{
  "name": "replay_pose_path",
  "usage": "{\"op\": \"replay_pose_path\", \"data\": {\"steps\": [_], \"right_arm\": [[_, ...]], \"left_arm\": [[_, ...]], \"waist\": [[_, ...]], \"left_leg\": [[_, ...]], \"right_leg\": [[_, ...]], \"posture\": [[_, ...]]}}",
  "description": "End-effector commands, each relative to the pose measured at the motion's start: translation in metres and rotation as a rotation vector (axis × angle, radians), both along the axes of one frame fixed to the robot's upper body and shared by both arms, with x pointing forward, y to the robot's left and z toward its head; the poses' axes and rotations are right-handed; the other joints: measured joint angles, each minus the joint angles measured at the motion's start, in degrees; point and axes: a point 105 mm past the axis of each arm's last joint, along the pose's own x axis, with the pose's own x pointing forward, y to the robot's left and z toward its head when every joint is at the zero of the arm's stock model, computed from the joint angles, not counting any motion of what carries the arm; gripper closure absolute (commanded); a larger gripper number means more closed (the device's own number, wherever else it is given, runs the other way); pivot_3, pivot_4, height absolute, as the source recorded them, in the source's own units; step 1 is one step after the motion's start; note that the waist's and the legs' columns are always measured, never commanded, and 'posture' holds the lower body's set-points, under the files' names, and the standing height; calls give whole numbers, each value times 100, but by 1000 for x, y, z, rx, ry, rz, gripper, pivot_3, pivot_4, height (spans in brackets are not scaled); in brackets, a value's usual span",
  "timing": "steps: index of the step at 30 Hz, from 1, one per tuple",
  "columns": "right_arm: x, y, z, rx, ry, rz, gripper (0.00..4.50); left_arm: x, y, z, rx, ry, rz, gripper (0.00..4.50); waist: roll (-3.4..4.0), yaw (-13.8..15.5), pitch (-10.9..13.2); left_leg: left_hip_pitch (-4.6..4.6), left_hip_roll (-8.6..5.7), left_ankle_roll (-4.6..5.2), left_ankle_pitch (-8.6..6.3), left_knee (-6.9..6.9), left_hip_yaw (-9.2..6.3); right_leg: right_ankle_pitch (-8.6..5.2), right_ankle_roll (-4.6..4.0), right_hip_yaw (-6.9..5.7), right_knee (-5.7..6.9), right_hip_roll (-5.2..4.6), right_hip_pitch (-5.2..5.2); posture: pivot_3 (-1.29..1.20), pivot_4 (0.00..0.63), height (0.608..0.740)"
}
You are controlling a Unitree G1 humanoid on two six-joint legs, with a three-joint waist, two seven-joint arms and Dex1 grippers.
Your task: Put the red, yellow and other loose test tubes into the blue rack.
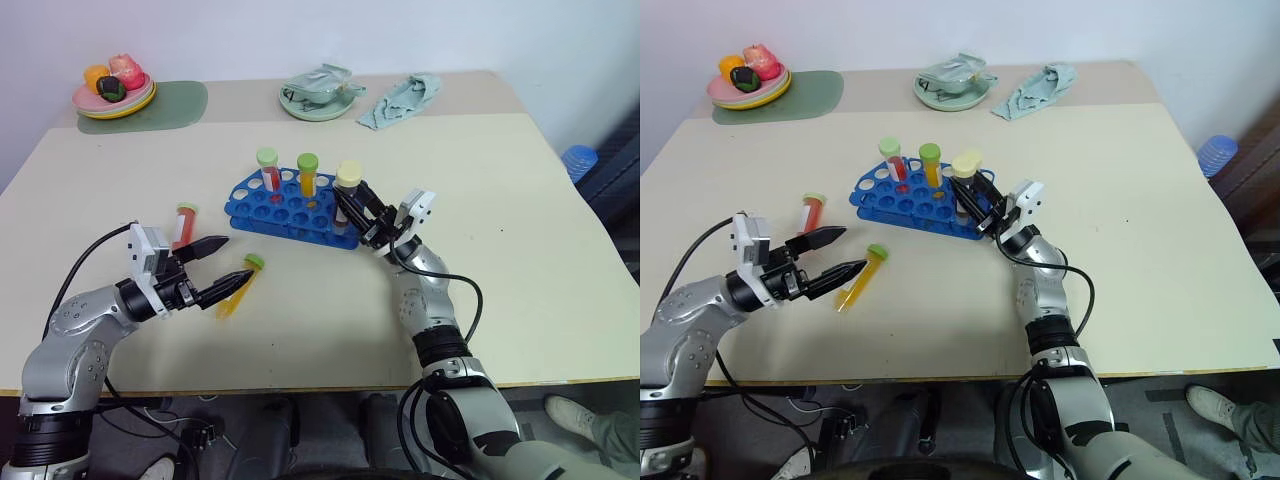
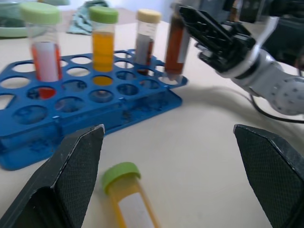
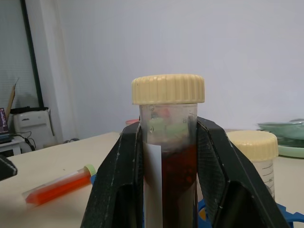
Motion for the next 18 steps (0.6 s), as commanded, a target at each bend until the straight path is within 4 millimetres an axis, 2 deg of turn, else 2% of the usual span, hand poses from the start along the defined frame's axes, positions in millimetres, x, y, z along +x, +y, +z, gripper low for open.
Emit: {"op": "replay_pose_path", "data": {"steps": [1, 5, 12, 18], "right_arm": [[-1, 4, -4, -7, 7, 5, 3273], [4, 3, -4, -4, 12, -13, 3273], [15, -1, -6, -11, 35, -38, 3273], [15, -2, -8, 4, 51, -15, 3273]], "left_arm": [[-12, -7, 12, 8, -42, -100, 0], [-20, -13, 15, 12, -45, -182, 0], [-18, -13, 15, 14, -46, -181, 0], [-18, -12, 15, 12, -47, -175, 0]], "waist": [[0, 2, 0], [1, 1, -1], [1, -5, 0], [1, -35, -1]], "left_leg": [[0, 0, 0, 0, 0, 0], [2, 1, 0, 0, -1, 0], [8, 1, -1, 1, -5, 0], [8, 1, -3, 2, -6, -2]], "right_leg": [[0, 0, 0, 0, 0, 0], [0, -1, 0, 0, 1, 2], [1, -2, 0, 0, 2, 5], [1, -3, 0, 0, 2, 5]], "posture": [[0, 150, 740], [0, 150, 740], [0, 150, 740], [0, 150, 740]]}}
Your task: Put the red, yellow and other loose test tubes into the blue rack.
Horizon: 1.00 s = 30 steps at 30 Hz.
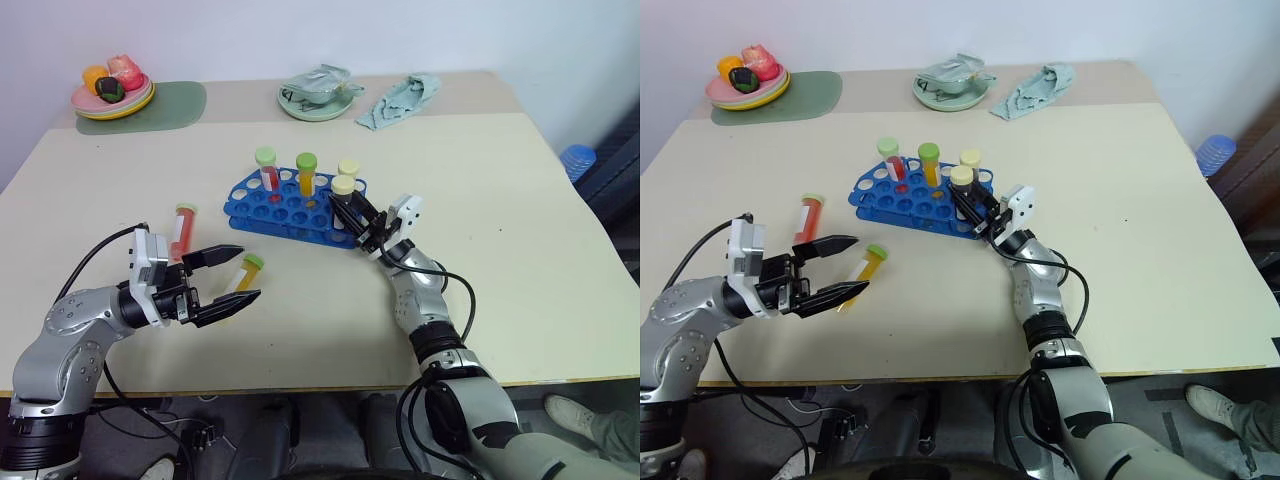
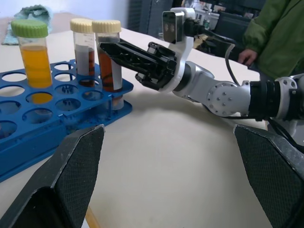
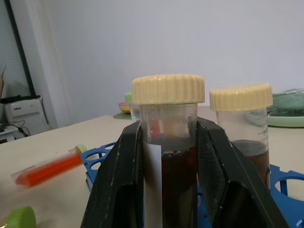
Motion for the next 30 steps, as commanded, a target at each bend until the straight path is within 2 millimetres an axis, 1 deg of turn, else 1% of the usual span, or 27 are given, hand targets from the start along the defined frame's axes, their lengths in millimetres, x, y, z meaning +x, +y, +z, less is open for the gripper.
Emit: {"op": "replay_pose_path", "data": {"steps": [1, 2, 3, 5, 9, 10, 13, 17, 22, 25, 27, 30], "right_arm": [[0, 0, 13, 29, -42, 20, 3273], [-1, -1, 14, 40, -42, 23, 3273], [-1, -1, 15, 54, -37, 28, 2917], [-2, -1, 17, 52, -50, 30, 2114], [1, -4, 18, 32, -77, -40, 122], [2, -5, 18, 27, -78, -52, 18], [-2, -6, 17, -22, -96, -58, 18], [-8, -13, 17, -67, -88, -61, 18], [-28, -31, 15, -170, -56, -49, 18], [-40, -45, 15, -231, -19, -40, 18], [-47, -52, 15, -272, 2, -33, 18], [-54, -60, 17, -301, 31, -22, 18]], "left_arm": [[-1, -1, 7, -6, -30, -12, 0], [-1, -1, 7, -7, -29, -12, 0], [-2, -1, 7, -8, -29, -12, 0], [-2, -2, 6, -10, -28, -13, 0], [-1, -3, 6, -14, -28, -14, 0], [-1, -3, 7, -15, -28, -14, 0], [3, -3, 6, -18, -24, 10, 0], [8, -3, 5, -23, -13, 66, 0], [15, -7, 3, -21, 7, 158, 0], [18, -11, 4, -14, 32, 218, 0], [19, -14, 3, 18, 79, 249, 0], [23, -18, 8, 70, 60, 303, 0]], "waist": [[0, -13, 0], [0, -19, 0], [0, -25, 0], [0, -30, 0], [0, -51, 0], [0, -55, 0], [0, -70, 0], [0, -71, 0], [0, -11, 0], [0, 36, 0], [-1, 60, 0], [-1, 76, 0]], "left_leg": [[0, 0, 0, 0, 0, 0], [0, 0, 0, 0, 0, 0], [0, 0, 0, 0, 0, 0], [0, 0, 0, 0, 0, -1], [0, 0, 0, 0, -1, -2], [0, 0, -1, 1, -1, -2], [0, 0, -1, 1, -1, -2], [0, 0, -2, 1, -3, -3], [-3, -2, 1, 0, -1, -5], [-3, -1, 21, -12, 0, -5], [-3, -1, 23, -13, 1, -5], [-3, -2, 25, -14, 1, -4]], "right_leg": [[0, 0, 0, 0, 0, 0], [0, 0, 0, 0, 0, 0], [0, 0, 0, 0, 0, 0], [0, 0, 0, 0, 0, 0], [0, 0, 0, 0, 0, 0], [0, 0, 0, 0, 0, 0], [0, 0, 0, 1, 1, 0], [0, 0, 0, 1, 1, -1], [0, 0, 0, -1, 0, 0], [0, 0, 0, 0, 0, -1], [0, 0, 1, -1, 0, 0], [0, 0, 1, -1, 0, 2]], "posture": [[0, 150, 740], [0, 150, 740], [0, 150, 740], [0, 150, 740], [0, 150, 740], [0, 150, 740], [0, 150, 740], [0, 150, 740], [0, 150, 740], [0, 150, 740], [0, 150, 740], [0, 150, 740]]}}
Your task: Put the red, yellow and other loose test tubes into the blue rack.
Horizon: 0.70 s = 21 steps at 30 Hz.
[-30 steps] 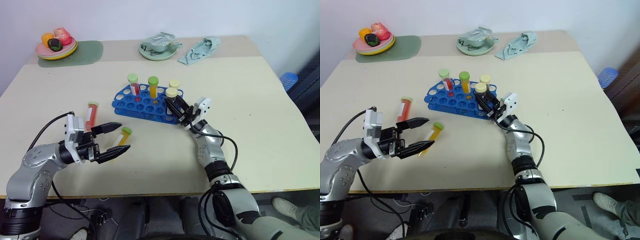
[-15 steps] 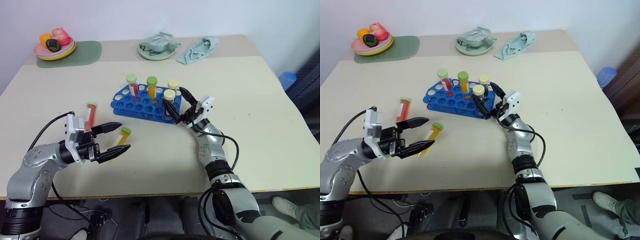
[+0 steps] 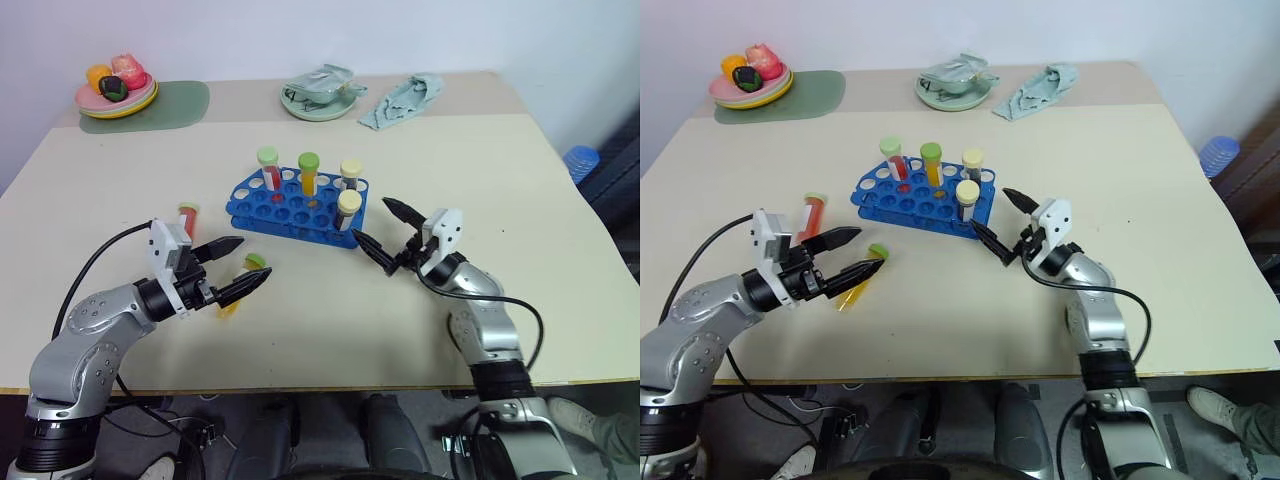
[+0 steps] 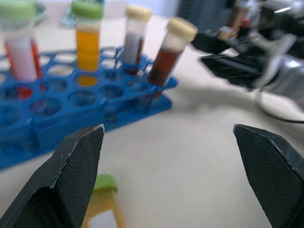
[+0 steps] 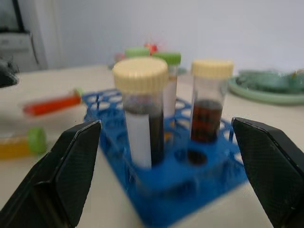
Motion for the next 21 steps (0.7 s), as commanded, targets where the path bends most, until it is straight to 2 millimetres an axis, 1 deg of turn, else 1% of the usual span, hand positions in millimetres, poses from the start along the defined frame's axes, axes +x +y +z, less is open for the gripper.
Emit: {"op": "replay_pose_path", "data": {"steps": [1, 6, 8, 10, 12, 13, 14, 16, 18, 19, 21], "right_arm": [[-11, -2, 17, -7, -16, 39, 18], [-21, -16, 21, -68, 14, 59, 18], [-22, -22, 26, -79, 14, 55, 18], [-23, -24, 30, -81, 19, 60, 18], [-26, -24, 31, -87, 32, 75, 18], [-27, -21, 30, -88, 39, 83, 18], [-31, -19, 28, -99, 48, 98, 18], [-46, -18, 20, -168, 79, 160, 18], [-62, -18, 15, -232, 103, 239, 18], [-69, -20, 14, -259, 116, 272, 18], [-85, -31, 13, -329, 167, 361, 18]], "left_arm": [[4, -8, 16, 65, -52, 47, 0], [11, -11, 30, 84, -72, 102, 0], [16, -6, 30, 129, -44, 145, 0], [18, -5, 29, 154, -35, 152, 0], [19, -3, 21, 198, 11, 175, 0], [19, 2, 16, 222, 41, 194, 0], [17, 8, 9, 250, 112, 226, 0], [13, 10, 8, 283, 200, 221, 0], [9, 13, 4, 310, 302, 210, 0], [7, 14, 4, 309, 339, 215, 0], [6, 17, 3, 332, 426, 228, 0]], "waist": [[-1, 11, -1], [-2, 24, -1], [-4, 17, 0], [-4, 9, 0], [-4, 2, 0], [-4, 2, 0], [-4, 6, 0], [-4, 27, 0], [-7, 106, 2], [-8, 131, 2], [-9, 152, 2]], "left_leg": [[0, 0, 0, 0, 1, 0], [0, -1, 0, 0, 2, 0], [-1, -1, 0, 0, 2, 0], [0, -1, 1, 0, 1, 1], [0, -1, 1, 0, 0, 1], [0, -1, 1, 0, 0, 1], [-1, -1, 0, 0, 0, 1], [-1, -1, 1, 0, 1, 0], [-7, -3, 4, -2, 6, -2], [-8, -4, 8, -4, 9, 0], [-7, -5, 10, -5, 14, 1]], "right_leg": [[0, 0, 0, 0, 0, 1], [0, 0, 0, -3, 0, 4], [0, 0, 0, -4, -1, 4], [0, 0, -1, -3, 0, 4], [0, 0, -1, -3, 0, 4], [0, 0, -1, -3, 0, 4], [0, 0, -1, -4, 0, 4], [0, 0, -1, -2, 1, 3], [-1, 1, -3, -5, -1, 4], [-1, 1, -2, -8, -1, 6], [0, 1, -2, -10, -2, 10]], "posture": [[0, 150, 740], [0, 150, 740], [0, 150, 740], [0, 150, 740], [0, 150, 740], [0, 150, 740], [0, 150, 740], [0, 150, 740], [0, 150, 740], [0, 150, 740], [0, 150, 740]]}}
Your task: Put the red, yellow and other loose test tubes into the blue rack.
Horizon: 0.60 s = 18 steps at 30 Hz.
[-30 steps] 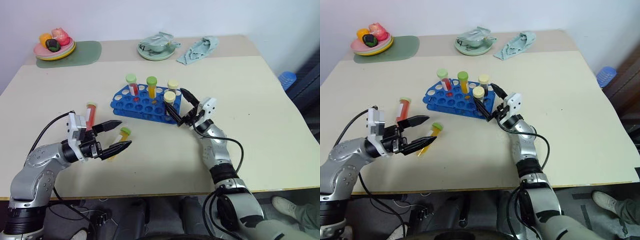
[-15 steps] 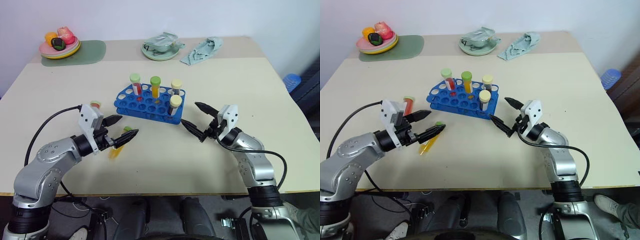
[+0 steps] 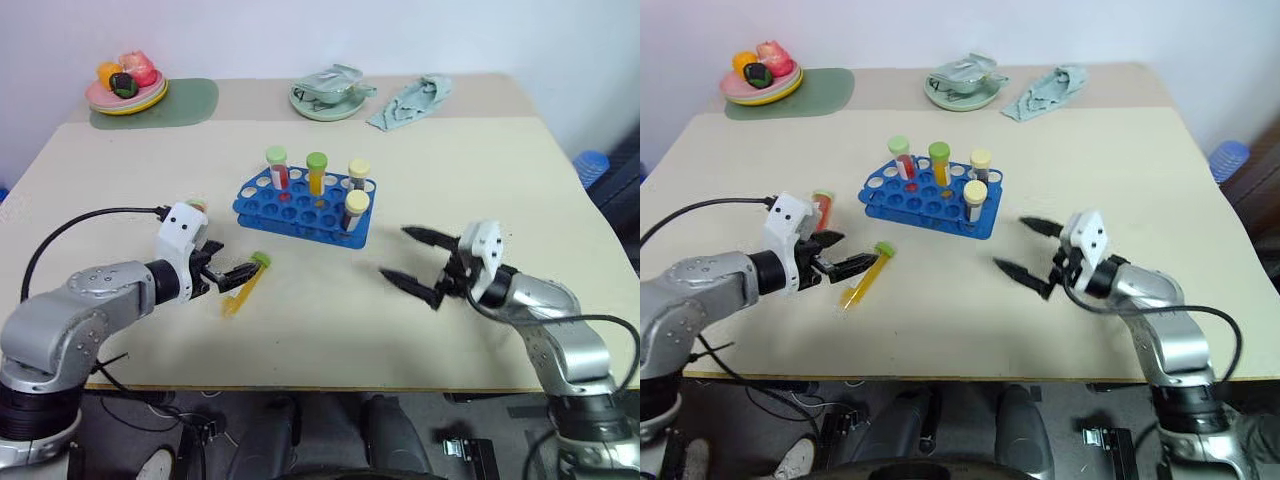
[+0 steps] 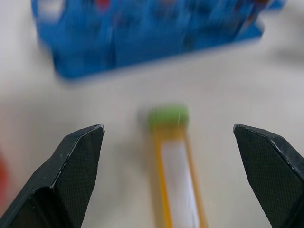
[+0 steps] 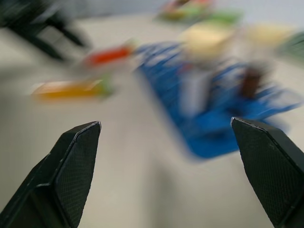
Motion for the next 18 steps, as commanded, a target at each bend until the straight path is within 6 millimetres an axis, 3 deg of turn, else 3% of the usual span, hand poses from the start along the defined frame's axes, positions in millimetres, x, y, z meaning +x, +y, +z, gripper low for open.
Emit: {"op": "replay_pose_path", "data": {"steps": [1, 6, 11, 18], "right_arm": [[-25, -6, 14, -68, 12, 153, 18], [-33, -21, 22, -123, 43, 210, 18], [-29, -20, 22, -141, 18, 226, 18], [-30, -21, 13, -131, 20, 246, 18]], "left_arm": [[-5, 5, 7, 23, 84, 28, 0], [7, 14, 12, 48, 155, 85, 0], [20, 14, 15, 75, 177, 130, 0], [29, 4, -5, 125, 289, 172, 0]], "waist": [[-2, 23, 1], [-11, -9, -1], [-14, 18, 0], [-22, 35, -1]], "left_leg": [[0, 0, 1, 0, 0, -1], [3, 2, 0, 0, 2, -1], [3, 1, -1, 0, 6, -1], [-3, 0, -13, 7, 15, -1]], "right_leg": [[0, 0, -1, 0, 0, 0], [0, 0, -3, 1, 2, 4], [0, 1, -2, 1, -2, 4], [0, 1, -1, 2, -3, 1]], "posture": [[0, 150, 740], [0, 150, 740], [0, 150, 740], [0, 150, 740]]}}
